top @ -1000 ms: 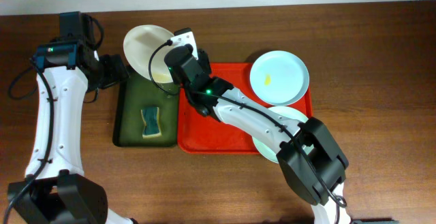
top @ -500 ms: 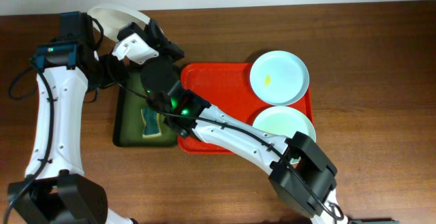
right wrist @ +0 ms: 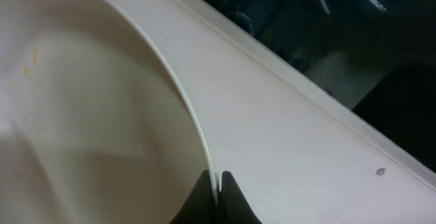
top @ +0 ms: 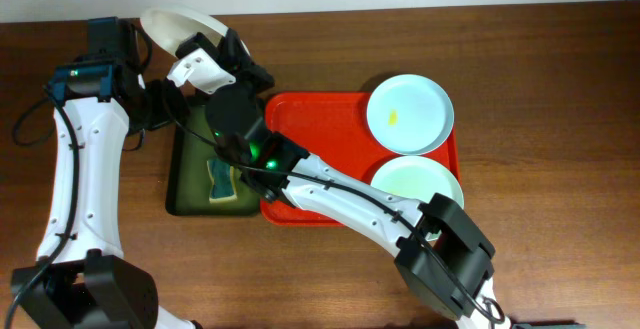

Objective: Clean dirty plates on tray and stack at the side
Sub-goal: 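Lift the white plate with the right gripper and carry it right, then lower the white plate onto the table at right and release, then move the right gripper to the lower light-blue plate rim, then drag the light-blue plate left to the tray center with the right gripper, then hold the light-blue plate rim with the right gripper in place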

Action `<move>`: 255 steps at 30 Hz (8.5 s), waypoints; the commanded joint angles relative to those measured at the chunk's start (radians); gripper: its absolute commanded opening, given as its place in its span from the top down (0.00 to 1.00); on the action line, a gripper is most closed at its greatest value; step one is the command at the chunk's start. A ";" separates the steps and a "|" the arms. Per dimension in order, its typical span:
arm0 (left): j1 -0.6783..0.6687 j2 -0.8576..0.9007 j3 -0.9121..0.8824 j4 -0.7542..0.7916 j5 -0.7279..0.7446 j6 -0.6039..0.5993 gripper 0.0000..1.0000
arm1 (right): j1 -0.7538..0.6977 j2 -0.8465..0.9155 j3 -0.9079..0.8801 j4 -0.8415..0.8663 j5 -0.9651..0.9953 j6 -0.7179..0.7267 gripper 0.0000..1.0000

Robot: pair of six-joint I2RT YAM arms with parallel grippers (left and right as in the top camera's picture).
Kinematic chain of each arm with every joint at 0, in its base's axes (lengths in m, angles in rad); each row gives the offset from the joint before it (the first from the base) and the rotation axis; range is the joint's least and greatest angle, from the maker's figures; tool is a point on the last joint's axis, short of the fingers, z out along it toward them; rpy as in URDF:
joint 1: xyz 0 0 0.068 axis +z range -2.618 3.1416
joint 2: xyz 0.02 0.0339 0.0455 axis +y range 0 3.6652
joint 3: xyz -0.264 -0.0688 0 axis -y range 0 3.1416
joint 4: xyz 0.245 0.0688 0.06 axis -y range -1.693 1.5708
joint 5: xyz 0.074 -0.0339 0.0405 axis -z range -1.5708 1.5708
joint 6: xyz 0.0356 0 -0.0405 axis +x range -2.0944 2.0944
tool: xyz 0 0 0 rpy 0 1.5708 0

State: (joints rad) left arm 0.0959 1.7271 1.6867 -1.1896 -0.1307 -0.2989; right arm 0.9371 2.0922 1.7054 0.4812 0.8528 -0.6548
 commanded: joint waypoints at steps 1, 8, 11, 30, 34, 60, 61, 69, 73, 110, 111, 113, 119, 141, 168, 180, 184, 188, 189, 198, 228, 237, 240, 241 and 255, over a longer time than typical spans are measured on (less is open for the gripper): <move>0.003 -0.001 0.007 -0.002 0.003 0.001 0.01 | 0.005 -0.004 0.016 -0.166 0.021 0.153 0.96; 0.003 -0.001 0.007 -0.002 0.003 0.001 0.01 | -0.055 -0.004 0.014 -0.810 -0.002 0.849 0.96; 0.003 -0.001 0.007 -0.001 0.003 0.001 0.01 | -0.089 -0.004 0.014 -0.845 -0.185 0.882 0.96; 0.003 -0.001 0.007 -0.002 0.003 0.001 0.01 | -1.078 -0.090 0.015 -1.391 -1.656 1.150 0.96; 0.003 -0.001 0.007 -0.002 0.003 0.001 0.01 | -1.328 -0.090 0.014 -1.637 -1.495 0.962 0.96; 0.003 -0.001 0.007 -0.001 0.003 0.001 0.01 | -1.439 -0.089 -0.179 -1.427 -0.983 0.943 0.81; 0.003 -0.001 0.007 -0.001 0.003 0.001 0.01 | -1.428 -0.089 -0.179 -1.423 -0.983 0.943 0.75; 0.003 -0.001 0.007 -0.001 0.003 0.001 0.01 | -1.392 -0.089 -0.162 -1.434 -0.972 0.942 0.34; 0.003 -0.001 0.007 -0.002 0.003 0.001 0.00 | -1.461 -0.089 -0.068 -1.545 -0.972 0.891 0.28; 0.003 -0.001 0.007 -0.001 0.003 0.001 0.00 | -1.388 -0.088 -0.282 -1.324 -0.999 0.849 0.77; 0.003 -0.001 0.007 -0.002 0.003 0.001 0.01 | -1.391 -0.089 -0.275 -1.336 -0.999 0.849 0.75; 0.003 -0.001 0.007 -0.001 0.003 0.001 0.01 | -1.397 -0.089 -0.193 -1.446 -1.000 0.849 0.66; 0.003 -0.001 0.007 -0.002 0.003 0.001 0.00 | -1.300 -0.089 0.101 -2.110 -1.025 0.767 0.37; 0.003 -0.001 0.007 -0.001 0.003 0.001 0.01 | -0.949 -0.322 -0.563 -1.735 -0.882 1.027 0.93; 0.003 -0.001 0.007 -0.001 0.003 0.001 0.00 | -0.949 -0.322 -0.653 -1.607 -0.907 1.030 0.96; 0.003 -0.001 0.007 -0.001 0.003 0.001 0.00 | -0.817 -0.322 -0.653 -1.423 -1.410 1.042 0.96; 0.003 -0.001 0.007 -0.001 0.003 0.001 0.01 | -0.668 -0.322 -0.653 -1.217 -1.317 1.263 0.96; 0.003 -0.001 0.007 -0.001 0.003 0.001 0.01 | -0.600 -0.322 -0.653 -1.099 -1.111 1.285 0.96; 0.003 -0.001 0.007 -0.001 0.003 0.001 0.01 | -0.590 -0.322 -0.653 -1.090 -1.071 1.285 0.96; 0.003 -0.001 0.007 -0.001 0.003 0.001 0.01 | -0.589 -0.322 -0.653 -1.076 -1.069 1.366 0.48; 0.003 -0.001 0.007 -0.001 0.003 0.001 0.01 | -0.529 -0.217 -0.500 -1.157 -0.840 1.088 0.56; 0.003 -0.001 0.007 -0.001 0.003 0.001 0.01 | -0.517 -0.217 -0.524 -1.120 -0.867 1.089 0.60; 0.003 -0.001 0.007 -0.001 0.003 0.001 0.01 | -0.517 -0.204 -0.525 -1.120 -0.867 1.089 0.60; 0.003 -0.001 0.007 -0.001 0.003 0.001 0.01 | -0.517 -0.188 -0.525 -1.118 -0.867 1.089 0.60; 0.003 -0.001 0.007 -0.001 0.003 0.001 0.01 | -0.526 -0.124 -0.508 -1.139 -0.927 1.089 0.85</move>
State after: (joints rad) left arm 0.0959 1.7271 1.6867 -1.1896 -0.1307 -0.2989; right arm 0.4076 1.9240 1.2022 -0.6502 -0.0544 0.4366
